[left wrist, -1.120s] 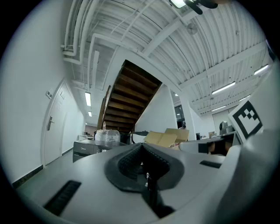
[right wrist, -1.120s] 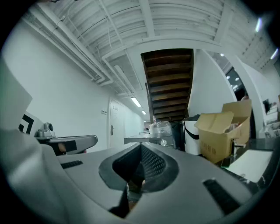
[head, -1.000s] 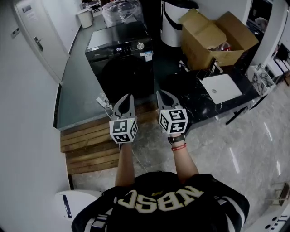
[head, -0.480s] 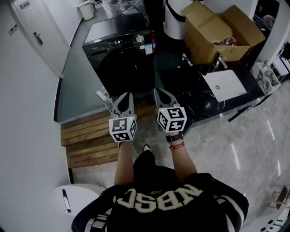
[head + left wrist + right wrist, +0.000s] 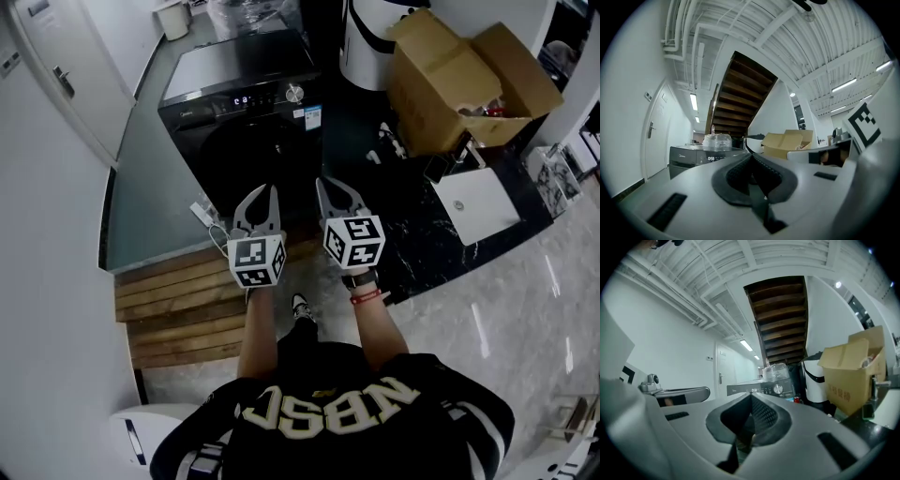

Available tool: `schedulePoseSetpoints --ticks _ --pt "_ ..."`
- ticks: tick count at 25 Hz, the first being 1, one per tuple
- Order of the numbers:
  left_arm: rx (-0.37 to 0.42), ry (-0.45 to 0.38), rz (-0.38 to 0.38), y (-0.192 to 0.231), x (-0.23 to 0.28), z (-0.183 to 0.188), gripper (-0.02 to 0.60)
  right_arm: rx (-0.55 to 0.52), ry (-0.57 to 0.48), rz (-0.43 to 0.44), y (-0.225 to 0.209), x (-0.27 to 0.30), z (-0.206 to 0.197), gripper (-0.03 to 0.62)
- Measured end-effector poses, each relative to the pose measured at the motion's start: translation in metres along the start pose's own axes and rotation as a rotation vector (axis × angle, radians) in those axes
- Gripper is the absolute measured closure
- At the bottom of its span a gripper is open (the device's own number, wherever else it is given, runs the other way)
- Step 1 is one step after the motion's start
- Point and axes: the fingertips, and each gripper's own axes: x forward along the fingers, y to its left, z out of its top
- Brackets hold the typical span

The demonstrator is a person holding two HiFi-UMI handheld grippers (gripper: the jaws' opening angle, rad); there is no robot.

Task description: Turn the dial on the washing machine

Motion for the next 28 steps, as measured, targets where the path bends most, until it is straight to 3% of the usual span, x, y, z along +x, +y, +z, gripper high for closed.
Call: schedulePoseSetpoints --ticks 7,13,24,28 --pt "-0.006 -0.009 0.014 0.069 0.092 0.004 0.568 -0.035 0.001 0.010 -0.020 0.113 0.025 0.586" --pt "-0.028 0.015 0.007 0.112 0.152 -0.018 0.568 -0.064 0.024 0.011 -0.035 0.188 0.020 0.586" --pt "-0.056 0.058 -0.023 0.135 0.219 -0.054 0.568 -0.072 0.066 -0.011 -0.074 0.251 0.000 0.586" --pt "-0.045 0.060 -0.025 0.137 0.238 -0.056 0.568 -0.133 0.074 0.002 -0.086 0.271 0.001 0.586"
